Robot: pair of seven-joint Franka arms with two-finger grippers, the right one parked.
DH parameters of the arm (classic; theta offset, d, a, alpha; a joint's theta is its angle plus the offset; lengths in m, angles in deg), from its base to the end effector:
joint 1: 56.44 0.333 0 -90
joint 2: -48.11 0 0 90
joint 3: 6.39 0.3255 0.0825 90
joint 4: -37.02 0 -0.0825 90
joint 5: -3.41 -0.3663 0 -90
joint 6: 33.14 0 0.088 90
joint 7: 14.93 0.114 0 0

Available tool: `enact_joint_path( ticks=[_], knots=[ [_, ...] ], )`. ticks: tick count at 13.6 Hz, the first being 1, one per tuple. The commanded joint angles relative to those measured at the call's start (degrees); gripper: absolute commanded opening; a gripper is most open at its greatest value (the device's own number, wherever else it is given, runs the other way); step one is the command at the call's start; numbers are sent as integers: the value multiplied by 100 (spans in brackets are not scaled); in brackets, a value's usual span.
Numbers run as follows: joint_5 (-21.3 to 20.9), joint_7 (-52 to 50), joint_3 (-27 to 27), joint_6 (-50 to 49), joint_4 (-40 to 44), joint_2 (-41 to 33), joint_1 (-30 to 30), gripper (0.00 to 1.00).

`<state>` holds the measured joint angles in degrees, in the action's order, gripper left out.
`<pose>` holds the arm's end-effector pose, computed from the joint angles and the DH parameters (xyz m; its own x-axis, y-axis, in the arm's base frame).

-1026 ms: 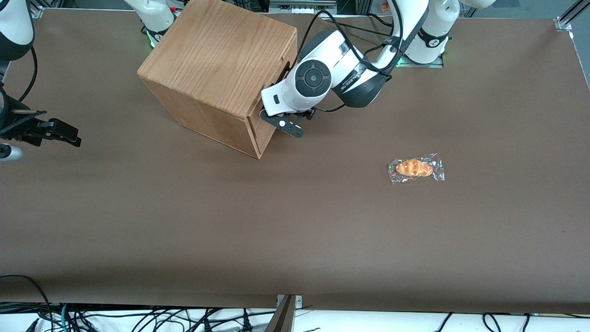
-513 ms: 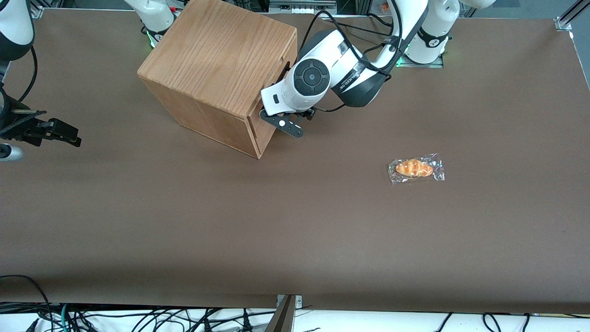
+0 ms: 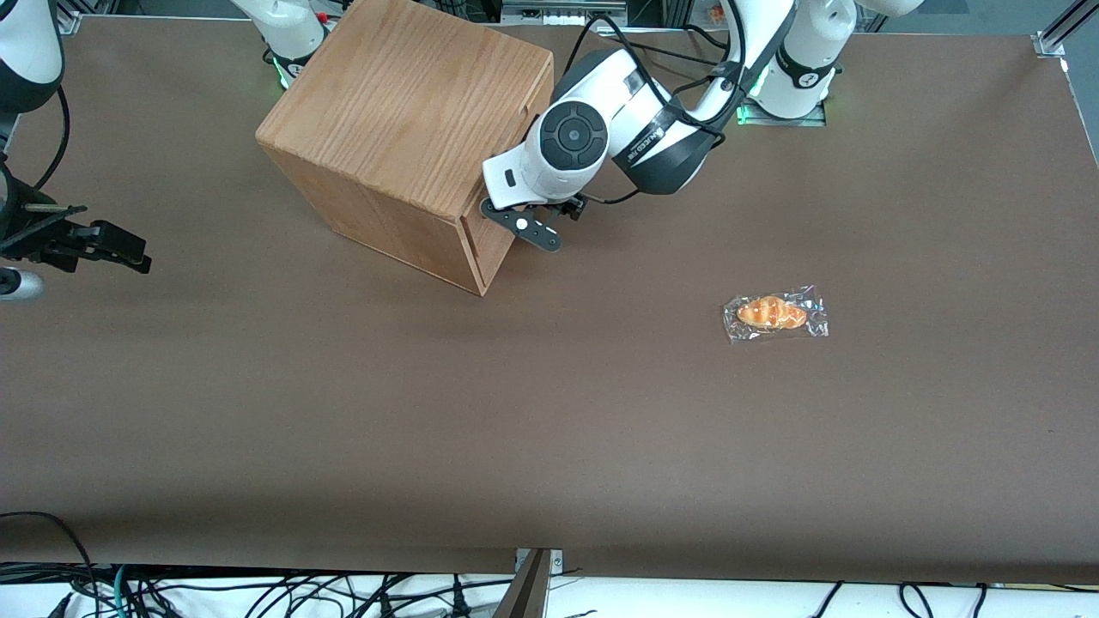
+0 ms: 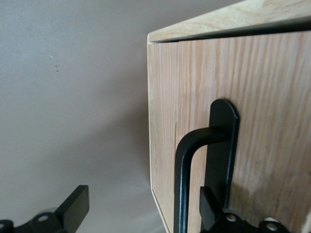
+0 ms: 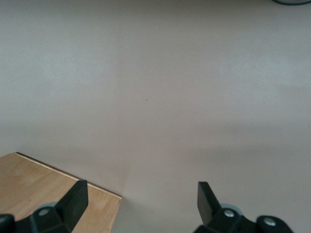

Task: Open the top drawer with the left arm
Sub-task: 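Close the left gripper around the black bar handle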

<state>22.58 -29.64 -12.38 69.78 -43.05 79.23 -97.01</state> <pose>0.4576 -0.5072 0.3960 0.8582 -0.4525 -0.2423 -0.3752 -0.8752 0.3055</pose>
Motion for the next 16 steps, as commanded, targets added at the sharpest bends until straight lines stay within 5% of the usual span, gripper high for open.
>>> enact_joint_path(
  ticks=[1, 13, 16],
  knots=[
    [-142, -67, 46, -167, -88, -158, -39, 100],
    [-423, -76, 63, -307, -88, -167, 13, 98],
    [-888, -243, 46, -404, -88, -176, -13, 98]
  ],
)
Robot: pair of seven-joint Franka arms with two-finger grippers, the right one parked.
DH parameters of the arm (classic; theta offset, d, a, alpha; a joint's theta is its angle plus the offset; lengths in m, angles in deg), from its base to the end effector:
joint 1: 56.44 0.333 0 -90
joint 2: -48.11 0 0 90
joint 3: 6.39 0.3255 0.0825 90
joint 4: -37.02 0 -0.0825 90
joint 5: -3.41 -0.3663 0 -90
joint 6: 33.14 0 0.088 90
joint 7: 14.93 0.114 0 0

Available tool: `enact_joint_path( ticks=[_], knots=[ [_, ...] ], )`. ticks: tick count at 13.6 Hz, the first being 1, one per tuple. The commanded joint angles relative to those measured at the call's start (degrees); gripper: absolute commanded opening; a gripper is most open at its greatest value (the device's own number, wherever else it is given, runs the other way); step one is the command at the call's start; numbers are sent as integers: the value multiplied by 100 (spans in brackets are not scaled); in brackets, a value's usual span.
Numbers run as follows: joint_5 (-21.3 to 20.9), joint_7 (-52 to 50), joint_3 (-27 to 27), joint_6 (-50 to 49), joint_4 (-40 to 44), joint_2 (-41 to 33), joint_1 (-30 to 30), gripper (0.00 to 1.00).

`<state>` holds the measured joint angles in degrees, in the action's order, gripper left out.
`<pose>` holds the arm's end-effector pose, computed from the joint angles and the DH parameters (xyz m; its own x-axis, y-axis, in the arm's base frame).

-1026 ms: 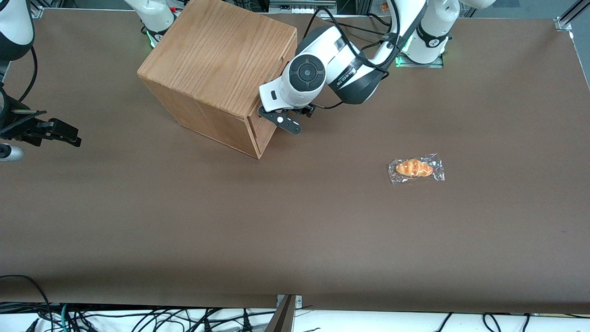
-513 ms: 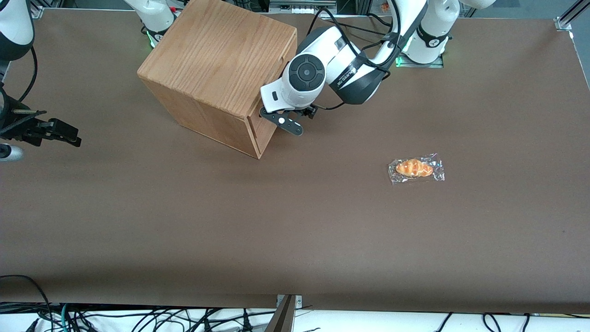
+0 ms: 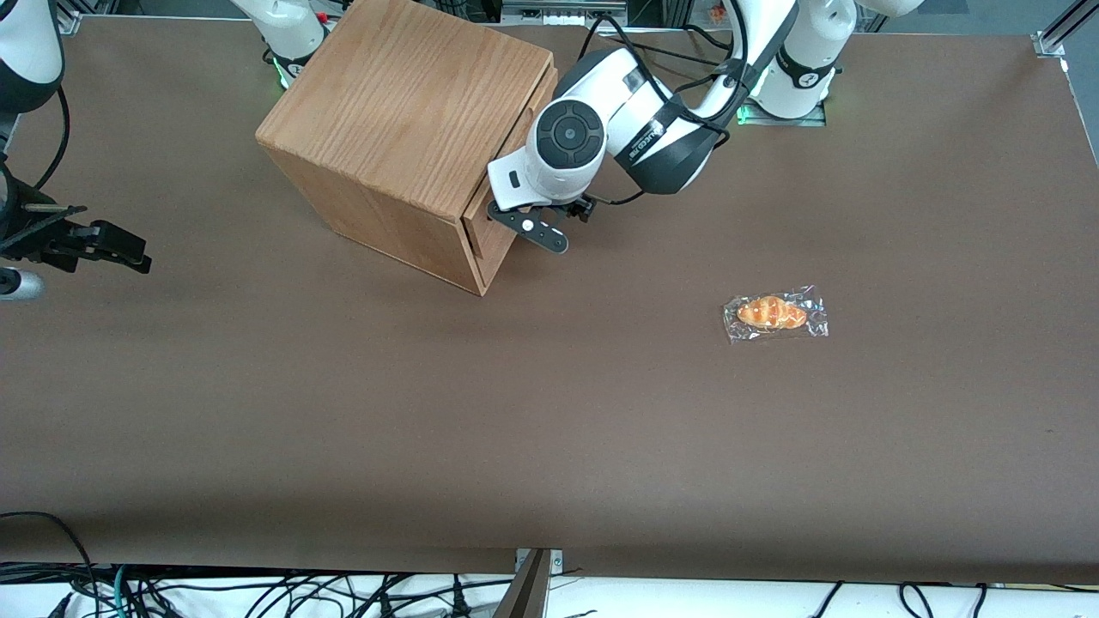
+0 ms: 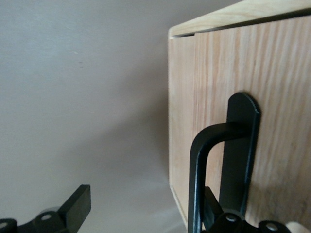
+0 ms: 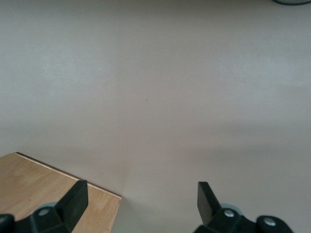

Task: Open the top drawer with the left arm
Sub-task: 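Close the left gripper around the black bar handle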

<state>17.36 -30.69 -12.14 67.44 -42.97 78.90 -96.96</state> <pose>0.4603 -0.4962 0.3950 0.8565 -0.4516 -0.2499 -0.4056 -0.8883 0.2153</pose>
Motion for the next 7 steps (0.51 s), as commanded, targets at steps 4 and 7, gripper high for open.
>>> enact_joint_path(
  ticks=[4, 7],
  knots=[
    [-375, -85, 12, -188, -86, -153, 17, 98],
    [-375, -33, 39, -240, -86, -153, 44, 97]
  ],
)
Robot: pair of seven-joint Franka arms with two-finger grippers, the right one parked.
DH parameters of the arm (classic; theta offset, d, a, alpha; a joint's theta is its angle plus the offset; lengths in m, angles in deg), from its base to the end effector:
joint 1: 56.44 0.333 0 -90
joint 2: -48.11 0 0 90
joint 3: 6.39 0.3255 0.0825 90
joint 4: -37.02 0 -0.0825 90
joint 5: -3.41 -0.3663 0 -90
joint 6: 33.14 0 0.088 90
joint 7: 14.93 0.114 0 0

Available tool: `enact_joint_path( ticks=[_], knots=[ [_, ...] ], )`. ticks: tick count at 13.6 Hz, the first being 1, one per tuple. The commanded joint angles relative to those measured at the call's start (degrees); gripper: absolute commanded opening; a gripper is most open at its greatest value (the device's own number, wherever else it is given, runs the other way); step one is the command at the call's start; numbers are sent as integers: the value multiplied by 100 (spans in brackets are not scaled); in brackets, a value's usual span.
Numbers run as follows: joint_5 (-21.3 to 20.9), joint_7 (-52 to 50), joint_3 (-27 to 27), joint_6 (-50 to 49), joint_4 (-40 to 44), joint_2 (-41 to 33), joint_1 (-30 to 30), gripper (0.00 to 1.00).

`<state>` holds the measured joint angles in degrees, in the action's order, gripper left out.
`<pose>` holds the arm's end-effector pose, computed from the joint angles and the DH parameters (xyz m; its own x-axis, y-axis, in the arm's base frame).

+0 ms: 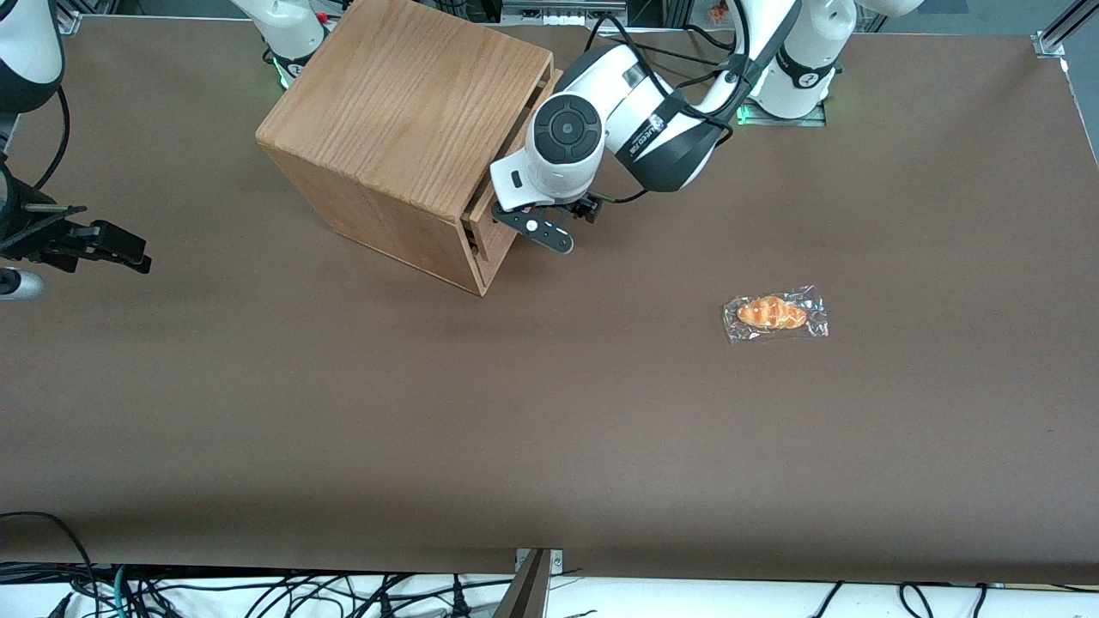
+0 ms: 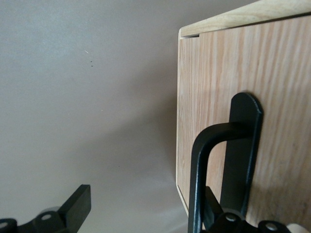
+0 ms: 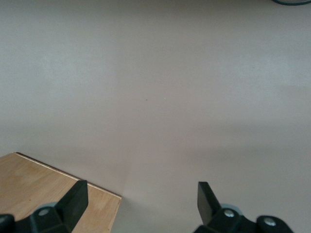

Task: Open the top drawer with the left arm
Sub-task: 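Pull the handle with the left gripper, sliding the drawer out of the cabinet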

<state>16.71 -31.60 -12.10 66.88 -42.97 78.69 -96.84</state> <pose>0.4610 -0.4934 0.3966 0.8620 -0.4380 -0.2551 -0.3962 -0.8962 0.1997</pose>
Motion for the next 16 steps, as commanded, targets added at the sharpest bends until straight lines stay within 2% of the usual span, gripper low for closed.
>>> enact_joint_path(
  ticks=[1, 16],
  knots=[
    [-310, 76, 35, -184, -86, -131, 93, 97],
    [-310, 603, 26, -246, -95, -175, 621, 96]
  ],
)
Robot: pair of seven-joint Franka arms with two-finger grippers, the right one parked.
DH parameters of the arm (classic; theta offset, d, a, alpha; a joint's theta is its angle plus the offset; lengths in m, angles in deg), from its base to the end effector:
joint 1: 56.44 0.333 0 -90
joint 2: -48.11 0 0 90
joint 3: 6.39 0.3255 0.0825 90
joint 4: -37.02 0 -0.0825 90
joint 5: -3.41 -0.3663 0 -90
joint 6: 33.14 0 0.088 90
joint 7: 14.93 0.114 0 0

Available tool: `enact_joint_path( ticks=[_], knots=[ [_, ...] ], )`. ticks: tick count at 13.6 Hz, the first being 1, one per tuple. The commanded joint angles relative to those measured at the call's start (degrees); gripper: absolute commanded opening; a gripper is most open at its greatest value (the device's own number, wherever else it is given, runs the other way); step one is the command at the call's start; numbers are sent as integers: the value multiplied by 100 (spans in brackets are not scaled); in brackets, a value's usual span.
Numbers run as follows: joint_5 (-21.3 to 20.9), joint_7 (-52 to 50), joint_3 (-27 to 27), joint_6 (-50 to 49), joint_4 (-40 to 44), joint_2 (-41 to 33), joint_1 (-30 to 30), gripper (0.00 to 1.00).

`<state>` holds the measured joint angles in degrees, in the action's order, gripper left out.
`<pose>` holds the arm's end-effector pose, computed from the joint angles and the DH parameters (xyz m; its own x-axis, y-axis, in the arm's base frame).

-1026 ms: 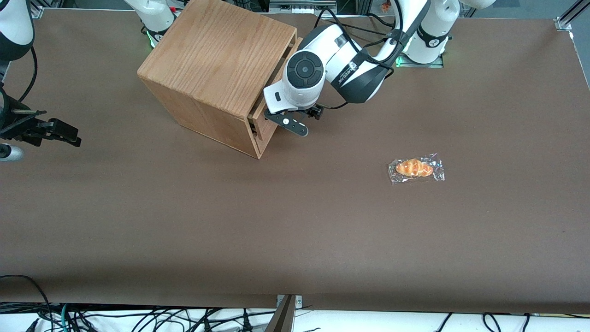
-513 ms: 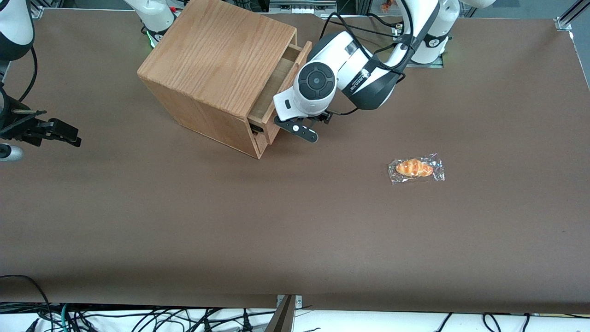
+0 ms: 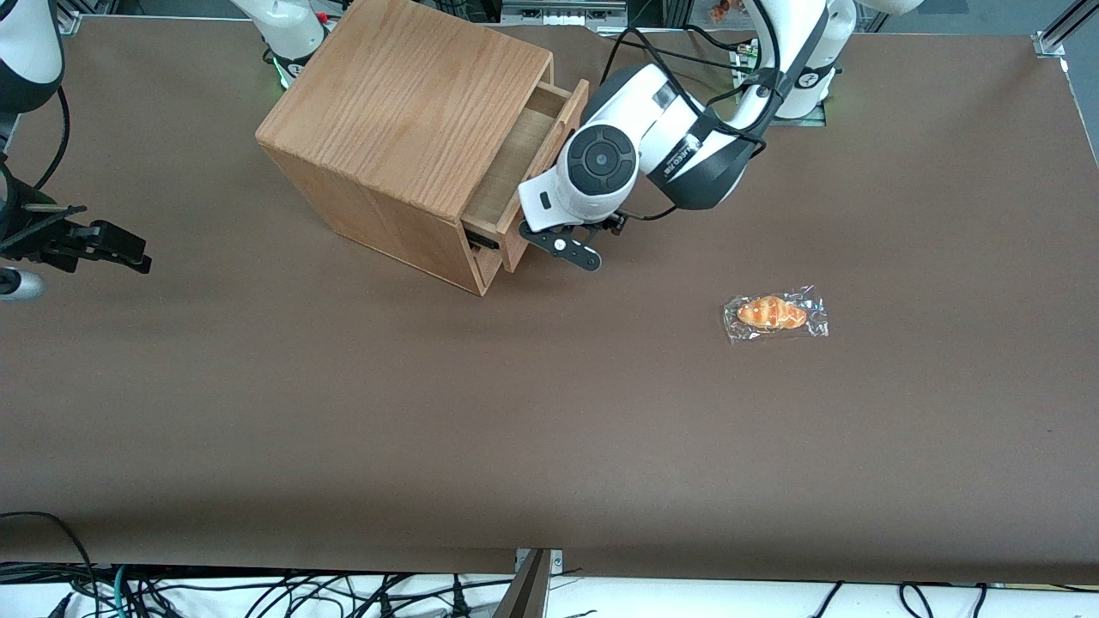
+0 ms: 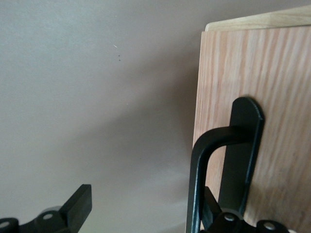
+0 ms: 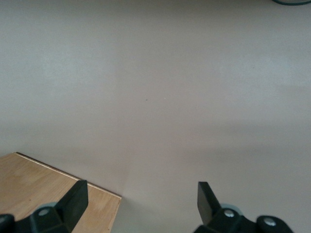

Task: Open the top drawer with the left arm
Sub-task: 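Pull the handle with the left gripper, sliding the drawer out of the cabinet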

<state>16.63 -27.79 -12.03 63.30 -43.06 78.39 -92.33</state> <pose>0.4912 -0.4506 0.3956 0.8514 -0.4338 -0.2946 -0.3882 -0.8991 0.2020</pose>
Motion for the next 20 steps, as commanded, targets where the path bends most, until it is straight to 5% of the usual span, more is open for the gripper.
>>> enact_joint_path(
  ticks=[1, 20],
  knots=[
    [-302, 258, 28, 86, -86, -145, 205, 96],
    [-601, 416, 28, -37, -209, -180, 381, 93]
  ],
)
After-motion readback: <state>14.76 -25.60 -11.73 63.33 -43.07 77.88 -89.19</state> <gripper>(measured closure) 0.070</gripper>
